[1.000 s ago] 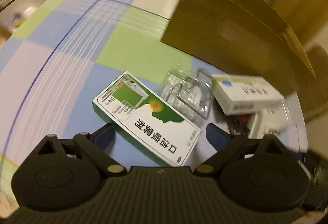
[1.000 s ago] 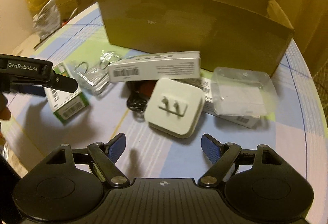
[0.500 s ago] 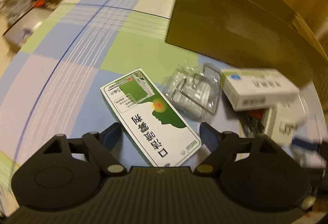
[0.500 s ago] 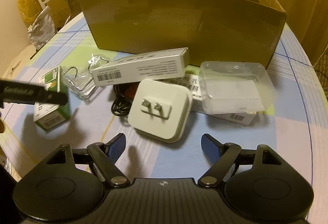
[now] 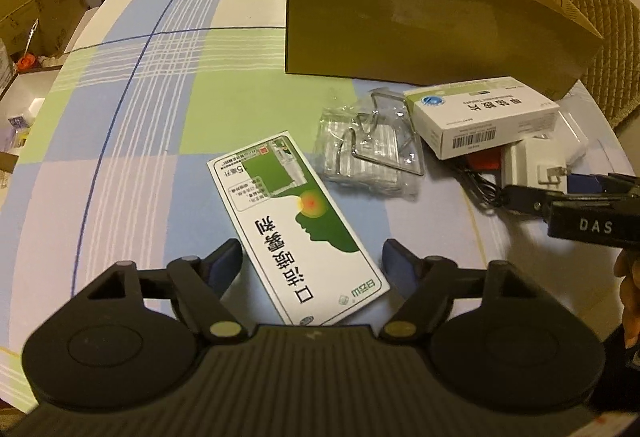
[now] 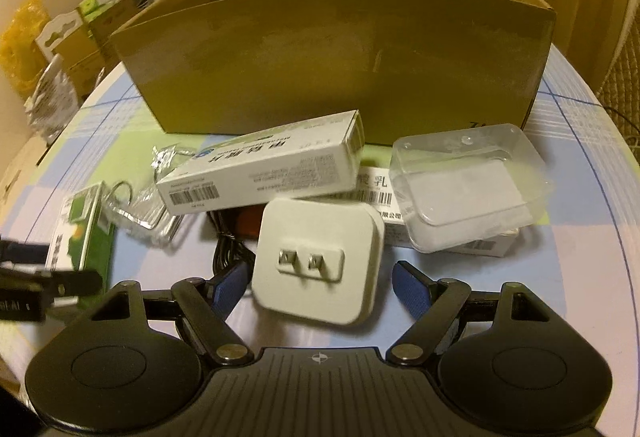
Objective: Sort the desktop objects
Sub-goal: 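Grasp the white plug adapter with the right tool while the left tool grasps the green medicine box, then lift and carry the plug adapter and medicine box over the cardboard box, then open the right tool releasing the plug while the left tool drops the medicine box into the box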
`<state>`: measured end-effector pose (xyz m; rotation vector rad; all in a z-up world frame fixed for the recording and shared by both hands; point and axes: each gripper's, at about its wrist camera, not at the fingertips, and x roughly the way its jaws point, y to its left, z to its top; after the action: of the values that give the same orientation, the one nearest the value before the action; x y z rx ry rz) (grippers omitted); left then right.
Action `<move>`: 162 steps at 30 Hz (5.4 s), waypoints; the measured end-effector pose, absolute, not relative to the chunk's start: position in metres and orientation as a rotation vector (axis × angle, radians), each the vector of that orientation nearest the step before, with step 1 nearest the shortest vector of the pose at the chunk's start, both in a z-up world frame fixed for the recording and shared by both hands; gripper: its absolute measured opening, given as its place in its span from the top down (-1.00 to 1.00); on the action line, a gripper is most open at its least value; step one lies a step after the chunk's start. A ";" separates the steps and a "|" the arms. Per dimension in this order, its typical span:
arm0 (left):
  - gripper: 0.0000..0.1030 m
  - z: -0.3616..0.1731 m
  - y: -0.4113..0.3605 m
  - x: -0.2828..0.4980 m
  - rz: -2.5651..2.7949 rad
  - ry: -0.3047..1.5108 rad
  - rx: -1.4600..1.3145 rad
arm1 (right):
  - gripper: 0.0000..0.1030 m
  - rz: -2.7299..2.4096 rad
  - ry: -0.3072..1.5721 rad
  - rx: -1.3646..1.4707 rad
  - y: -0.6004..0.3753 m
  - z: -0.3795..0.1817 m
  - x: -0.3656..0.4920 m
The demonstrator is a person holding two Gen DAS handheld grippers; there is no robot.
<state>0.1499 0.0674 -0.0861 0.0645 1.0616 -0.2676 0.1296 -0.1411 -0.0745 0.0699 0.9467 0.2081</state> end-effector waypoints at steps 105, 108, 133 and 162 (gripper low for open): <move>0.02 0.046 0.015 0.217 -0.412 0.787 0.069 | -0.19 0.217 0.701 -0.038 -0.190 0.078 0.188; 0.02 0.053 0.001 0.245 -0.432 0.772 0.070 | -0.19 0.219 0.706 -0.042 -0.188 0.077 0.217; 0.04 -0.003 -0.042 0.350 -0.450 0.859 0.080 | -0.19 0.227 0.873 0.004 -0.179 0.008 0.304; -0.20 0.028 0.020 0.263 -0.409 0.782 0.018 | -0.51 0.139 0.806 0.064 -0.206 0.041 0.251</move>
<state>0.2633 0.0204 0.0279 0.0185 0.7822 -0.4086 0.2510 -0.2061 0.0406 0.0635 0.8062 0.1393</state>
